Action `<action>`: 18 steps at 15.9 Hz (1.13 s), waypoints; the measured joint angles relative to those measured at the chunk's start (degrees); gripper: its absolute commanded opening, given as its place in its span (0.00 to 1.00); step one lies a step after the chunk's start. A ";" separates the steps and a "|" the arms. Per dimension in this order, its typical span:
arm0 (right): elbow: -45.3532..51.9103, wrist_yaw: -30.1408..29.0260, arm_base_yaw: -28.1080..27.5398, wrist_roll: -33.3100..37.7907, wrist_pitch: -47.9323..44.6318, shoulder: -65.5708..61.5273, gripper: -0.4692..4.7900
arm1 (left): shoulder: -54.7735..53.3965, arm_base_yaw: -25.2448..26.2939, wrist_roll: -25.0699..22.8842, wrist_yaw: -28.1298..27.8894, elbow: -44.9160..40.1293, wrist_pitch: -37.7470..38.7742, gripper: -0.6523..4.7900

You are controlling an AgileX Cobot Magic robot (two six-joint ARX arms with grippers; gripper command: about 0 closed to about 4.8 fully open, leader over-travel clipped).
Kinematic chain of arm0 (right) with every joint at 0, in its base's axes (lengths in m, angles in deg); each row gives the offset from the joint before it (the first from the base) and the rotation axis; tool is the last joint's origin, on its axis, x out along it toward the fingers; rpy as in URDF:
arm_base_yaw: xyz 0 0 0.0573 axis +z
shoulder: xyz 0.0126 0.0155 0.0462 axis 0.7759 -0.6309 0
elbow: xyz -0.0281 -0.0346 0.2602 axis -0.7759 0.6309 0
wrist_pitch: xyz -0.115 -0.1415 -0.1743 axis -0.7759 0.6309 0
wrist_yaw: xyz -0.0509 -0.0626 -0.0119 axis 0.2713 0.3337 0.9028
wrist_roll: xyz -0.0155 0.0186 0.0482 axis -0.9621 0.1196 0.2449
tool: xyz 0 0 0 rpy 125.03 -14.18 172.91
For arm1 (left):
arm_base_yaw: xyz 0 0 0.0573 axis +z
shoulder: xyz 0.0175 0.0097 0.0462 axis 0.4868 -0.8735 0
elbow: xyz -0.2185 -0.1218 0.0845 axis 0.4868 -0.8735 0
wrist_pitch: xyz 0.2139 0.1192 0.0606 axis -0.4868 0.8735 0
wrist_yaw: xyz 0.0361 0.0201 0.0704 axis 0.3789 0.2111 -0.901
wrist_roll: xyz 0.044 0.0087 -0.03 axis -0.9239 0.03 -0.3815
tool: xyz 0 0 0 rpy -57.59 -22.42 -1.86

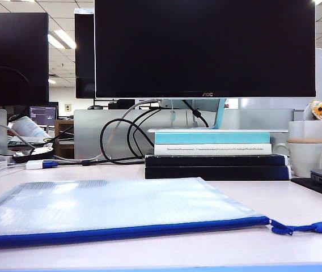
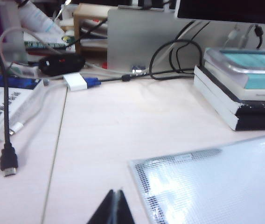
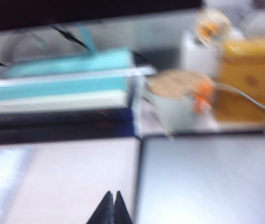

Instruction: Pick up the transparent plastic file bag with a blue zipper and close its zipper.

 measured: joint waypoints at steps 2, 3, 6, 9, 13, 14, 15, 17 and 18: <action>0.00 4.07 0.00 3.63 1.90 0.00 0.09 | 0.00 -0.02 0.00 -0.11 0.04 0.31 0.11; 0.00 4.17 0.00 3.93 1.90 0.00 0.09 | 0.00 -0.02 0.00 -0.76 0.07 1.38 0.11; 0.00 4.15 0.00 4.22 2.97 0.00 0.09 | 0.00 -0.02 0.13 -9.66 -0.02 8.33 0.11; 0.00 -2.19 0.00 4.22 3.19 0.00 0.13 | 0.00 -0.02 2.45 -11.52 -0.04 7.76 0.11; 0.00 -1.18 0.00 4.22 3.23 0.00 0.13 | 0.00 -0.11 2.49 -9.16 -1.40 4.61 0.11; 0.00 -1.18 0.00 4.22 3.21 0.00 0.13 | 0.00 -0.09 2.49 -8.09 -1.90 2.97 0.11; 0.00 -1.18 0.02 4.22 3.19 0.00 0.13 | 0.00 -0.09 2.47 -6.71 -2.38 1.33 0.11; 0.00 -1.18 0.00 4.22 3.17 0.00 0.13 | 0.00 -0.09 1.73 -6.64 -2.54 0.68 0.11; 0.00 -1.18 0.00 4.22 3.15 0.00 0.13 | 0.02 -0.09 1.60 -6.75 -2.54 0.66 0.11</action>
